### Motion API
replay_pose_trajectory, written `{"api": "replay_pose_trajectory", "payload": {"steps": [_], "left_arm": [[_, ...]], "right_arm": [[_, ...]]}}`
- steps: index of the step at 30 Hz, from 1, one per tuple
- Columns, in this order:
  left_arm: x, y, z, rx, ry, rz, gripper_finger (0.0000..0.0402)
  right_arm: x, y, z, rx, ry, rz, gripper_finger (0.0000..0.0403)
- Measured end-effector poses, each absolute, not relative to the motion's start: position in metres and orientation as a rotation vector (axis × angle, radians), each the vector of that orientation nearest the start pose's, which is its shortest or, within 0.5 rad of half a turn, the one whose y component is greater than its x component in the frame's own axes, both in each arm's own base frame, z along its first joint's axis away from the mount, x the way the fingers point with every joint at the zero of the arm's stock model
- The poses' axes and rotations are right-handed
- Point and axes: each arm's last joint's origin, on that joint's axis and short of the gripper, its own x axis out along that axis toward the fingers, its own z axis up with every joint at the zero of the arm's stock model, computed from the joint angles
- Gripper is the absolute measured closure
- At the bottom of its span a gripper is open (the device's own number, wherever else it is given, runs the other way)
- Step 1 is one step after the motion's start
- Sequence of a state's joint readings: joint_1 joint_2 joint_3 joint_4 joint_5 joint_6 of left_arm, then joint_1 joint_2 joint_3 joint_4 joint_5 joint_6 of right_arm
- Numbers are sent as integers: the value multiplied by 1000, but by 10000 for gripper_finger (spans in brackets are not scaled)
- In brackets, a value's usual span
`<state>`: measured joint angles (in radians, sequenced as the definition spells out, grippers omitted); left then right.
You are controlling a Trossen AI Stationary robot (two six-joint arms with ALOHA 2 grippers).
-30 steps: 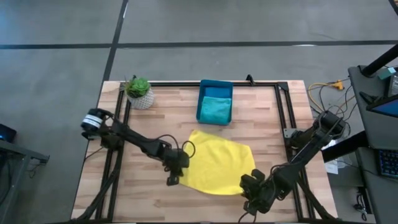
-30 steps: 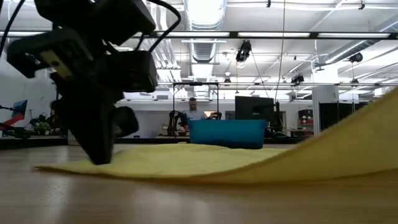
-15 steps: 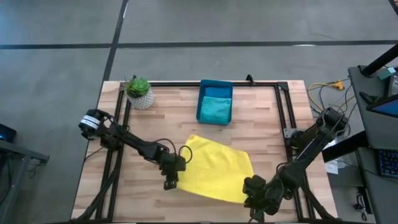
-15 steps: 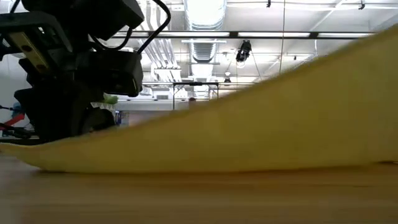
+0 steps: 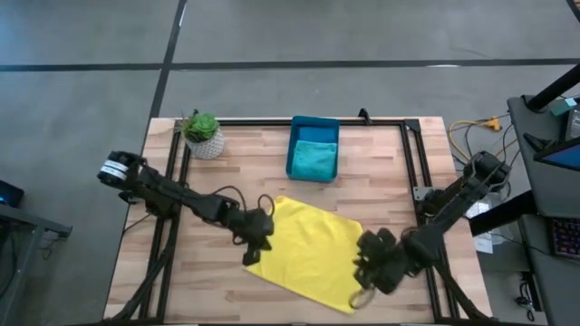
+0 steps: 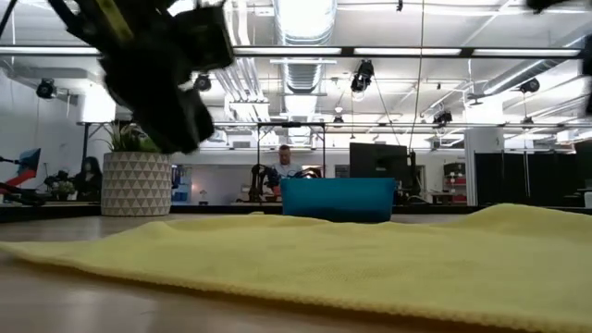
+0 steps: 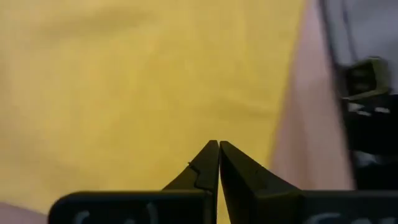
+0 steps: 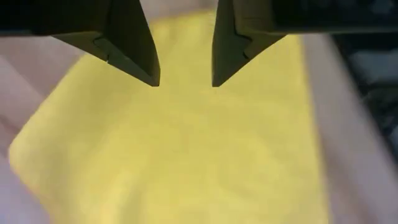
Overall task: Fold microfiber towels
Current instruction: Fold the yellow microfiber cloth
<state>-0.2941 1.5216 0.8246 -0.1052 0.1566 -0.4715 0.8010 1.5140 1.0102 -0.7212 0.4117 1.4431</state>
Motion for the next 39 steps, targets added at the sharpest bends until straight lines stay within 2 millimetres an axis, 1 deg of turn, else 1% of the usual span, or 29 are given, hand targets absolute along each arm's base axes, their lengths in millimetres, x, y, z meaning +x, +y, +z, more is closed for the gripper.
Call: {"api": "replay_pose_trajectory", "payload": {"steps": [3,5,7,11,13,14,18,22,25,30,32,34,36,37,39], "left_arm": [[299,-68,175,-322,875,-187,402],[309,-48,168,-263,834,-159,401],[320,-26,164,-229,783,-124,401],[335,15,156,-239,769,-20,401],[338,30,148,-268,790,3,402],[339,34,144,-281,805,-1,402],[340,37,127,-322,859,-44,402],[335,36,121,-341,926,-42,402],[325,35,120,-342,1011,0,402],[309,36,125,-341,1134,104,402],[305,36,130,-347,1149,136,402],[302,34,139,-334,1123,143,402],[294,33,151,-304,1116,165,402],[292,32,159,-284,1092,155,402],[286,29,183,-225,1017,121,402]], "right_arm": [[216,178,196,634,949,-434,286],[223,166,183,644,952,-457,304],[226,153,172,643,969,-516,322],[229,131,160,660,984,-600,362],[230,124,156,676,1018,-598,380],[231,122,154,678,1033,-586,387],[236,116,155,690,1034,-566,393],[236,111,160,695,1006,-570,394],[235,110,163,679,1006,-569,394],[231,108,166,658,1022,-579,394],[230,108,167,641,1015,-567,394],[231,108,170,621,997,-545,394],[232,111,175,595,965,-491,394],[233,115,179,588,941,-447,394],[235,124,186,589,883,-352,394]]}}
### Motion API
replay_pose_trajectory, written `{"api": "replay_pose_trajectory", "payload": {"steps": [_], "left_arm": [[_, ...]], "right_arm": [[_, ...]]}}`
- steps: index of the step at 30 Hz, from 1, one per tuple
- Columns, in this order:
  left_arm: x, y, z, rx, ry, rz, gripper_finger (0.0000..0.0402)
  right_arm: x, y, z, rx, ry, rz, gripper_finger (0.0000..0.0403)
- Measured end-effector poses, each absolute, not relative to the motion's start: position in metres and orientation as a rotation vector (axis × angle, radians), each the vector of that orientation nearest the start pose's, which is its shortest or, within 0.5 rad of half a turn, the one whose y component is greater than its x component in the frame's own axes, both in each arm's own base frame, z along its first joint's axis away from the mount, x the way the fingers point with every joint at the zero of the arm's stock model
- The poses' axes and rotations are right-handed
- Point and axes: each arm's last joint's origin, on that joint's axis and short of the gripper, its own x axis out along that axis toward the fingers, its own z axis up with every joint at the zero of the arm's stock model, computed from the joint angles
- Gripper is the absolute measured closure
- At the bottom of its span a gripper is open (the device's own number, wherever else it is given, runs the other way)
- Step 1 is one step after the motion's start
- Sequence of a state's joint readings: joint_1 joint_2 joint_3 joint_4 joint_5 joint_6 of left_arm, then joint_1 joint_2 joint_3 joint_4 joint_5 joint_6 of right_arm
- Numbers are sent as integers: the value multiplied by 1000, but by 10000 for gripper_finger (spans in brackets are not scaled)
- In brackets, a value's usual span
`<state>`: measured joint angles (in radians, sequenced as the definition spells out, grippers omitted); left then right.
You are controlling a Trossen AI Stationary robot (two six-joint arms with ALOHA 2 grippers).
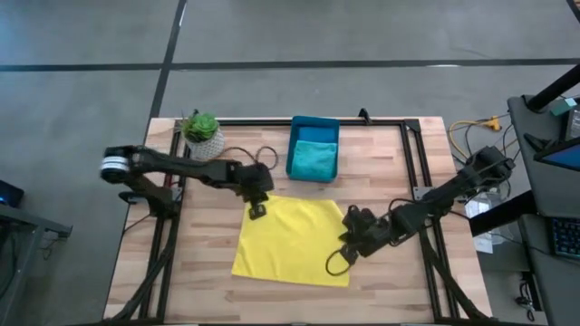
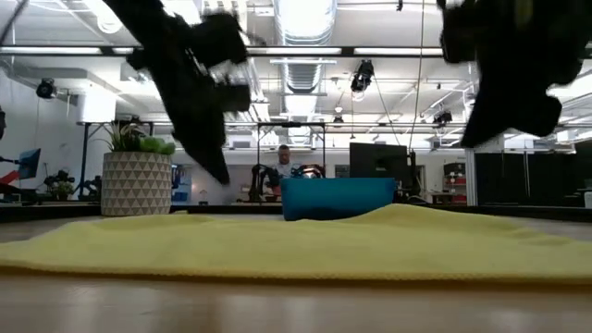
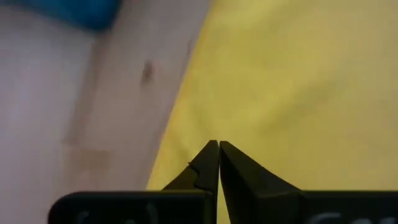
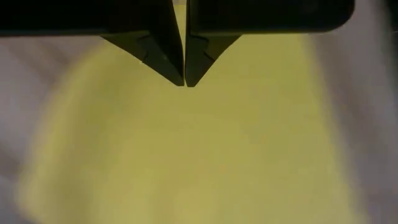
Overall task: Fold microfiber towels
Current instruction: Fold the yellow microfiber cloth
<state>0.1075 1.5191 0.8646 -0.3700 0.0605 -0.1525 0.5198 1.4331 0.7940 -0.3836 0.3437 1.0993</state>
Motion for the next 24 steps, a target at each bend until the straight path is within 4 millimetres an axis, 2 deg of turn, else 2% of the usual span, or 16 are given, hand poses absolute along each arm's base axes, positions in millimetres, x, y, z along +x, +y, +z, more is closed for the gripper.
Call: {"api": "replay_pose_trajectory", "payload": {"steps": [4,8,13,17,20,24], "left_arm": [[254,6,208,-100,1025,-8,402],[218,-26,225,-88,933,-167,402],[179,-65,211,-334,890,-376,402],[165,-86,199,-471,801,-532,397],[160,-100,197,-490,780,-609,367],[159,-113,186,-449,856,-622,296]], "right_arm": [[243,148,198,619,736,-149,394],[245,172,200,649,658,-20,394],[239,194,188,673,689,25,394],[234,208,184,642,706,100,376],[232,217,180,605,757,146,343],[231,224,174,512,822,137,285]]}}
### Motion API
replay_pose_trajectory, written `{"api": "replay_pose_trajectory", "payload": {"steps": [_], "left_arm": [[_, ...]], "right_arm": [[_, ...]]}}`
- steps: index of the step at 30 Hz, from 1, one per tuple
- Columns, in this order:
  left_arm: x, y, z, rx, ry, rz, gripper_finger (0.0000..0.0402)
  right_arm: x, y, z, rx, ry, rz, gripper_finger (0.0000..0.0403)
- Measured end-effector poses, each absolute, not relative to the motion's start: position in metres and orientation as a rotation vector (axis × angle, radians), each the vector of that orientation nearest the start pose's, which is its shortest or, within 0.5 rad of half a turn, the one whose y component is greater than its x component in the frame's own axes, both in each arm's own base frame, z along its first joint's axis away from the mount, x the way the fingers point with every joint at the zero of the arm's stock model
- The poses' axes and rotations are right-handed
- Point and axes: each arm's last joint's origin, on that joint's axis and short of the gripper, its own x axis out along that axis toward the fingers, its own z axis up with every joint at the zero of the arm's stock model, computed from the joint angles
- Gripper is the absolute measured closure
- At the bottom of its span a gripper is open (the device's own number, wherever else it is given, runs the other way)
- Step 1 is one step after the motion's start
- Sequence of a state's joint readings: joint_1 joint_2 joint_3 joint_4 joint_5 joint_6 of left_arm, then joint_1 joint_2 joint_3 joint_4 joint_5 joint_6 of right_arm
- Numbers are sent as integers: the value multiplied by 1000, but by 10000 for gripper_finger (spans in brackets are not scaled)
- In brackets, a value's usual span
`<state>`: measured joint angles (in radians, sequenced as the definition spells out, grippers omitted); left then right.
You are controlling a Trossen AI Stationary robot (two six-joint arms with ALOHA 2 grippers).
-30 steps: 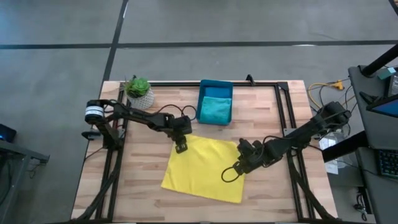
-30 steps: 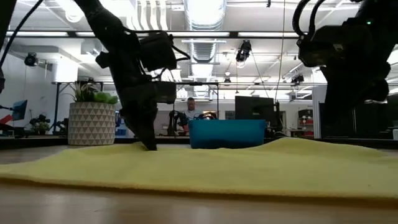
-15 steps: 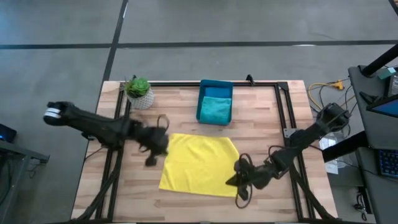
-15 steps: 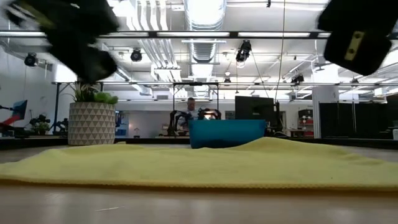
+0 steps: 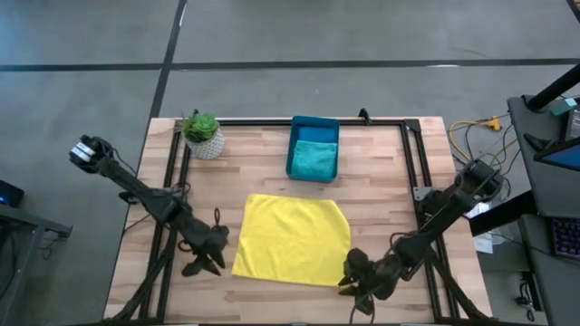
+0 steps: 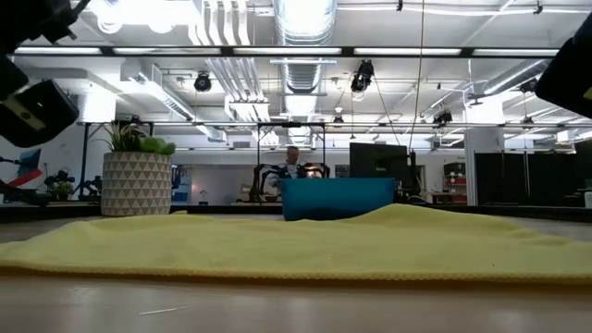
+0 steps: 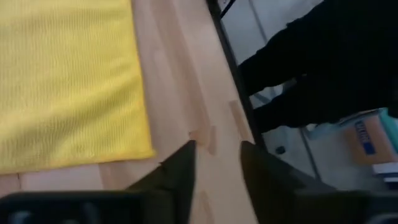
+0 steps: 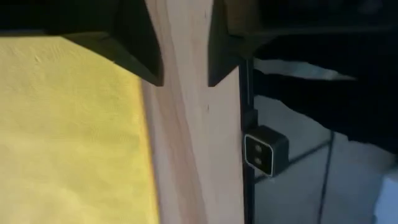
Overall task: Fold microfiber towels
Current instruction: Fold the yellow microfiber cloth
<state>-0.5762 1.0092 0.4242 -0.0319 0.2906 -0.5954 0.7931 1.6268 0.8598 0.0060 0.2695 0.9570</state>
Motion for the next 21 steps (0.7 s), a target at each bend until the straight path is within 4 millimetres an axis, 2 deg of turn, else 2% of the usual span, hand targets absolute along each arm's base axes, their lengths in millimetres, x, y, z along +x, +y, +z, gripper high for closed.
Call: {"api": "replay_pose_trajectory", "payload": {"steps": [5,8,15,21], "left_arm": [[168,-132,176,-341,898,-573,198],[178,-143,170,-264,915,-493,168],[198,-163,150,-157,996,-444,176],[210,-178,121,-62,1076,-416,187]], "right_arm": [[234,233,164,361,884,128,222],[236,235,156,318,906,114,201],[238,235,147,300,932,94,192],[237,234,147,308,944,79,192]]}}
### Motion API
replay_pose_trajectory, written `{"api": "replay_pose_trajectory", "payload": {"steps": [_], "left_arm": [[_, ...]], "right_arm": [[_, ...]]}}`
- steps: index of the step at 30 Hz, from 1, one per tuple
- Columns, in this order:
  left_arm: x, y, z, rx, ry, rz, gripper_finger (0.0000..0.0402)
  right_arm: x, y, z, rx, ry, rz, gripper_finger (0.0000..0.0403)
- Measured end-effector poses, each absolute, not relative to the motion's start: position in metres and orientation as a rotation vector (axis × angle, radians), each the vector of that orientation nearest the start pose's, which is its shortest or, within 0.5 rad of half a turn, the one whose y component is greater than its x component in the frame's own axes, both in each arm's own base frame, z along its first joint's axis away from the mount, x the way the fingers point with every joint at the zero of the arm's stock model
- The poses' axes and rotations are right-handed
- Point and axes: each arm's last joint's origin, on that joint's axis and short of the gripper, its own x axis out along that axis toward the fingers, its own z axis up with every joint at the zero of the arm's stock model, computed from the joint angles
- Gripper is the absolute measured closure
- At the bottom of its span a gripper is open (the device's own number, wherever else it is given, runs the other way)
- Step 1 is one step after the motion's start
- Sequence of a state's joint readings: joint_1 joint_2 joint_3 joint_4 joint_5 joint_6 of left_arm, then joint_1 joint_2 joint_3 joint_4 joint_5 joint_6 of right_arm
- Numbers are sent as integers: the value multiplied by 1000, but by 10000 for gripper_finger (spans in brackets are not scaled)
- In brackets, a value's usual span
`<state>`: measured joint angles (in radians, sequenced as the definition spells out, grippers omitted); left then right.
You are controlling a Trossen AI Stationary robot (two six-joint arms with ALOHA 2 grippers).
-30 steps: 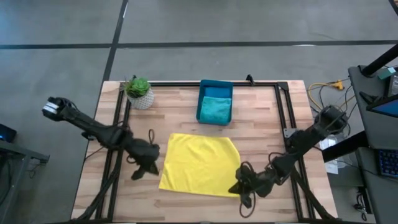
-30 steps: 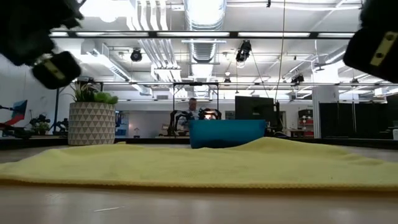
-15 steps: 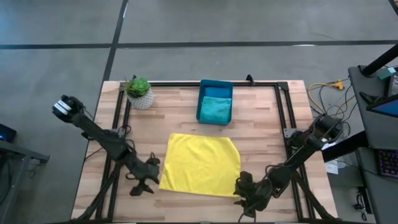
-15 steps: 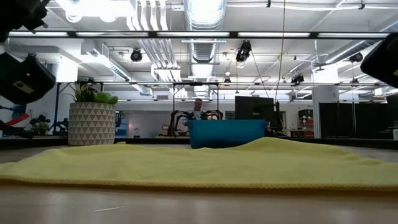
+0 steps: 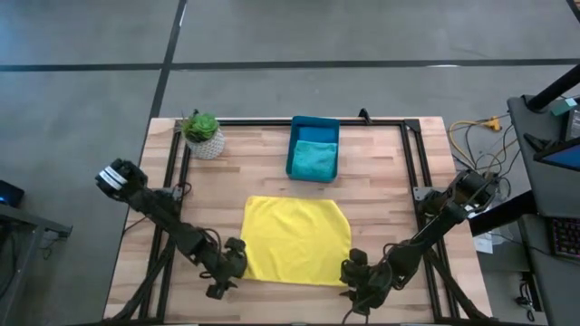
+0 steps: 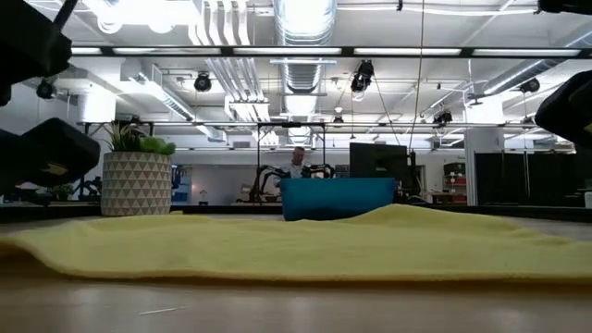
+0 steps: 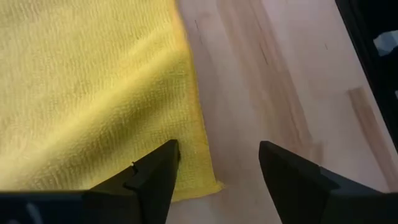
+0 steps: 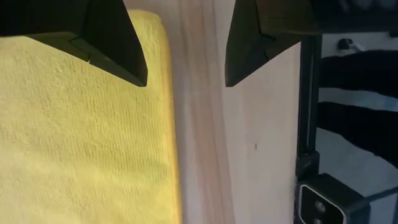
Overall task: Fold microfiber towels
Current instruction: Fold the yellow microfiber cloth
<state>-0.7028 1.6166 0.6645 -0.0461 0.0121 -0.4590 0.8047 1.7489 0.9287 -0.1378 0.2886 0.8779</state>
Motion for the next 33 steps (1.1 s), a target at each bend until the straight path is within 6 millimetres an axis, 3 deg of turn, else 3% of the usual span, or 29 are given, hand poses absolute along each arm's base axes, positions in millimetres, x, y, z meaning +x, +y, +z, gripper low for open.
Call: {"api": "replay_pose_trajectory", "payload": {"steps": [3,8,11,17,20,33], "left_arm": [[213,-181,103,-57,1147,-369,188],[216,-186,90,-121,1172,-282,205],[215,-186,89,-140,1166,-224,248],[214,-184,88,-130,1178,-194,383],[215,-185,89,-129,1180,-195,394],[209,-178,147,-27,1128,-161,401]], "right_arm": [[236,234,147,342,947,61,193],[235,235,148,380,957,52,193],[233,236,147,379,964,56,193],[230,238,147,363,976,64,193],[230,237,146,356,984,61,193],[229,236,146,320,981,60,193]]}}
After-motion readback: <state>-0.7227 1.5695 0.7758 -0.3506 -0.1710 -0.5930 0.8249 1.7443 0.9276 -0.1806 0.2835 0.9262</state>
